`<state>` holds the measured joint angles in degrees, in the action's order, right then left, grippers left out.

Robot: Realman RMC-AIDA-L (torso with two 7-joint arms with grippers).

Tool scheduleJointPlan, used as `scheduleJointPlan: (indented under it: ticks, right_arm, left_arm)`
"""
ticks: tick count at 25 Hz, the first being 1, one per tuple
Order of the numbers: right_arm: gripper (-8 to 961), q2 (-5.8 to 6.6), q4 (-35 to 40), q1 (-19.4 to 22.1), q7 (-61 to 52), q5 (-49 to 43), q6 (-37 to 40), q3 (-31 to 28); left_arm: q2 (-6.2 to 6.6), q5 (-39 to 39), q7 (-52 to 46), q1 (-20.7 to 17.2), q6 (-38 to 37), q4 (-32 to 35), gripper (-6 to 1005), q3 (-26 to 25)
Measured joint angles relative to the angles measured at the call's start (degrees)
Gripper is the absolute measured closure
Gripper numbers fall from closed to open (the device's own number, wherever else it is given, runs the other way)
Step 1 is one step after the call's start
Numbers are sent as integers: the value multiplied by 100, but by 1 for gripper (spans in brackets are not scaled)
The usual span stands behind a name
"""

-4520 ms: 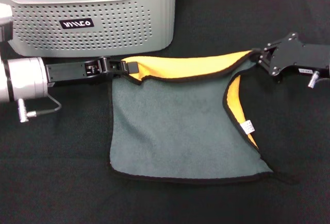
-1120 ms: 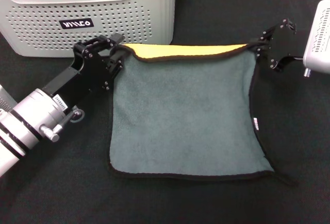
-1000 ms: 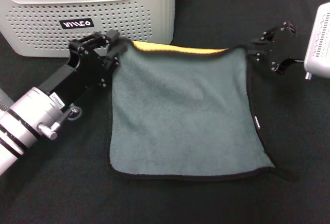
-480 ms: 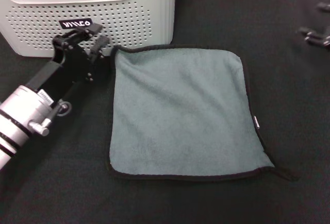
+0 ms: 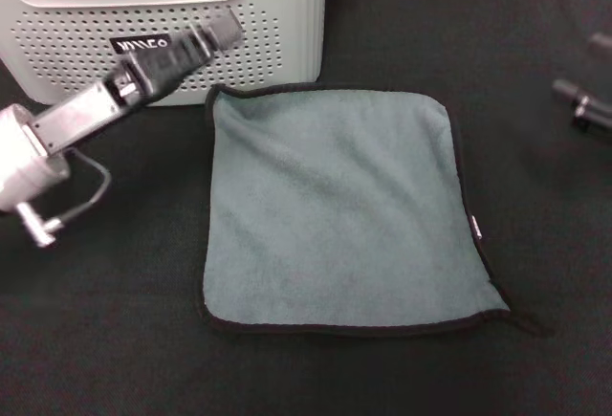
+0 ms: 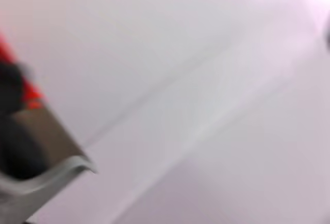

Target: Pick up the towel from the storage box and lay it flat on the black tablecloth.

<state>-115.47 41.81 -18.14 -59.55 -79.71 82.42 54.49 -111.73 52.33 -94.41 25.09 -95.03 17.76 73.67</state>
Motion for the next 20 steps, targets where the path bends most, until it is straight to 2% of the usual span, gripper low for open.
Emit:
scheduleJointPlan:
  ticks: [2,3,5,8,9,10,14,15,16,20]
  right_arm:
    - [257,18,-151,-24,-293,-47,412,54]
    - [257,24,-238,-60,-470,-106,652,127]
    - [256,24,-349,-134,-721,-235,946,333]
    - [255,-12,-429,-220,-1058,-285,1213,812]
    - [254,-27,-459,-246,-1122,-254,1271,953]
    - [254,-38,-495,-283,-1171,-187,1331,1126]
    - [252,-61,-602,-420,-1280,261,1447,1875]
    - [252,-69,-614,-480,-1281,504,1430,2222]
    - [251,-69,-614,-480,-1281,504,1430,2222]
    - [250,-73,-608,-650,-1184,1010,1227,2845]
  left_arm:
    - [277,711,876,132,-209,91,710,0]
    - [368,1017,1326,163,-283,145,699,3]
    - [492,1599,2352,146,-431,310,678,-8]
    - [646,2002,3590,-3,-603,608,634,-14]
    - [770,2123,3882,-103,-723,819,616,-17]
    - [770,2123,3882,-103,-723,819,599,-17]
    - [910,2285,3875,-167,-1029,1068,563,-24]
    - [921,2303,3867,-158,-1095,1080,563,-25]
    - [930,2327,3858,-143,-1157,1084,562,-26]
    - [929,2383,3808,-140,-1184,1089,560,-82]
